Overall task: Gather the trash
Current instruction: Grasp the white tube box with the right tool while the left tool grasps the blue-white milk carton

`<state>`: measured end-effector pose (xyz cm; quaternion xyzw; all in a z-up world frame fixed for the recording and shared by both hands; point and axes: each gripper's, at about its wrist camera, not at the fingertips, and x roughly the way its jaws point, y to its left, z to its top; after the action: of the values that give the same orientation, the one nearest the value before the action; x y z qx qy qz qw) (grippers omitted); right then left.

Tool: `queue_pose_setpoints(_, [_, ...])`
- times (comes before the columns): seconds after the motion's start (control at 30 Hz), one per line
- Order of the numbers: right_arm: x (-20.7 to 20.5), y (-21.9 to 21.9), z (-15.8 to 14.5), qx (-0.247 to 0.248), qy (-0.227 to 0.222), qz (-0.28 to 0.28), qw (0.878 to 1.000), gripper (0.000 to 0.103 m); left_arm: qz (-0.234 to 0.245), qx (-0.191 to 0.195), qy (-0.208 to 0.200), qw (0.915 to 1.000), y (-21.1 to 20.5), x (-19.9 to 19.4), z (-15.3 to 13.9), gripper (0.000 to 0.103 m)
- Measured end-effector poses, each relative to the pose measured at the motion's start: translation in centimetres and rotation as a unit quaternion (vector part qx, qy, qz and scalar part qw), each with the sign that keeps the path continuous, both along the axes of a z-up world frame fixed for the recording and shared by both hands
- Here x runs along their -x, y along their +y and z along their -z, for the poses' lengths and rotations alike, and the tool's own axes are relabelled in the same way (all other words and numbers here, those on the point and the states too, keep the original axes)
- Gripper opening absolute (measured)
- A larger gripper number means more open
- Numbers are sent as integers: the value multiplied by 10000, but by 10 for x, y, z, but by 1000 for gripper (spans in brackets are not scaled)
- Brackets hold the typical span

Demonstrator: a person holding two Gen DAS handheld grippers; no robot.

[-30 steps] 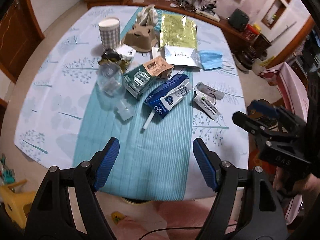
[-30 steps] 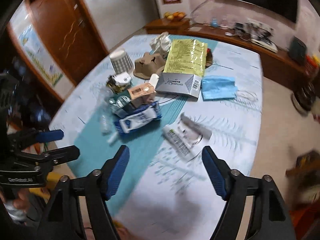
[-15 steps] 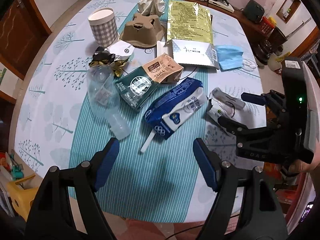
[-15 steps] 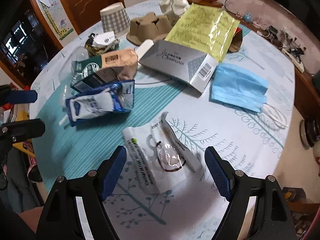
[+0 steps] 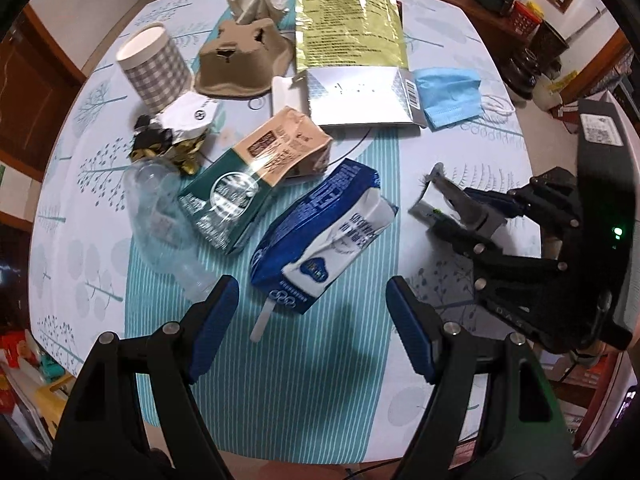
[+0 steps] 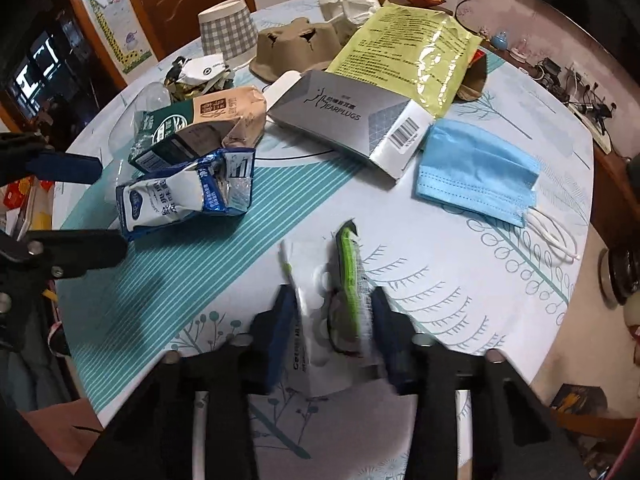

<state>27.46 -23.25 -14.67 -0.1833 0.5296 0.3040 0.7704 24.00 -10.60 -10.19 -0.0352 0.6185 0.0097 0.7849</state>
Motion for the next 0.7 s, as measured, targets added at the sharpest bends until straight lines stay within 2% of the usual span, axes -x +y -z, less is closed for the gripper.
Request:
queue_pose_setpoints(0.07, [-1, -4, -1, -112, 41, 130, 9998, 18, 67, -72, 23, 9999, -4, -5, 2, 74])
queue_pose_setpoints(0.23, [-1, -18, -4, -370, 268, 523, 9976, 17, 374, -441, 75, 9983, -19, -15, 9, 70])
queue_pose_setpoints(0.43, [-2, -25, -5, -518, 475, 794, 9944, 17, 576, -930, 205, 9938, -32, -27, 26, 56])
queue_pose_setpoints(0.7, [-5, -25, -3, -600, 541, 1051, 9912, 17, 689, -1319, 38, 9889, -44, -35, 39, 45])
